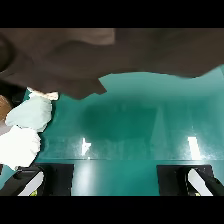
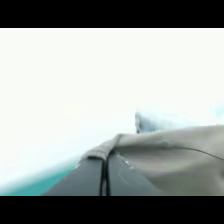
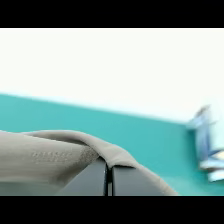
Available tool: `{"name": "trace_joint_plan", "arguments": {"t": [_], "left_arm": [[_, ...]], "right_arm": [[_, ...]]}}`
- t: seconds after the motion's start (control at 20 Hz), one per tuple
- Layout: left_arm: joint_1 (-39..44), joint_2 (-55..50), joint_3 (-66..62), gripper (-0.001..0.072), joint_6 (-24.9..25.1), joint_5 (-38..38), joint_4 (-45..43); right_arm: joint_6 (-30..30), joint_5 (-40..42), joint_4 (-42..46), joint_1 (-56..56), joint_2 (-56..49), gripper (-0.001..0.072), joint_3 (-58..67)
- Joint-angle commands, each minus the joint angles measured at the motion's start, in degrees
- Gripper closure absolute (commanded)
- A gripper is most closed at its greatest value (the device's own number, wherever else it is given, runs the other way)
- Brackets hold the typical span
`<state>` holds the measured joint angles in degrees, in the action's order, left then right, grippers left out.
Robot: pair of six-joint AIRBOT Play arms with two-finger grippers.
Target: Fold the shirts.
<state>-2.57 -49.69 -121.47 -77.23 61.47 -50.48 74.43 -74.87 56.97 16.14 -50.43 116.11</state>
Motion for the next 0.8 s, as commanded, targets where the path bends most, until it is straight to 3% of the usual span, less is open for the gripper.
{"name": "trace_joint_plan", "arguments": {"t": [0.0, 0.15, 0.3, 0.55, 0.75], "left_arm": [[-0.02, 0.11, -11.69, 0.0683, -4.61, 1.6, 0.37], [-0.04, -0.07, -11.3, 0.0682, -5.25, 2.05, 2.8], [-0.04, -0.07, 1.66, 0.0683, -5.31, 2.8, 0.44], [-0.02, -6.45, 32.3, 0.0682, -4.2, 6.56, -0.37], [-0.02, -20.57, 42.84, 0.0682, -1.79, 6.16, -0.33]], "right_arm": [[0.11, -4.44, 0.11, 7.23, 2.1, 0.0698, 6.75], [0.59, -3.63, 0.02, 10.6, 6.32, 0.0698, -1.81], [2.12, -5.35, -1.18, 10.69, 5.01, 0.0699, -9.09], [2.32, -10.69, -2.71, 5.01, -7.74, 0.0698, -20.9], [2.27, -9.42, 1.22, -4.17, -21.94, 0.0698, -31.89]]}}
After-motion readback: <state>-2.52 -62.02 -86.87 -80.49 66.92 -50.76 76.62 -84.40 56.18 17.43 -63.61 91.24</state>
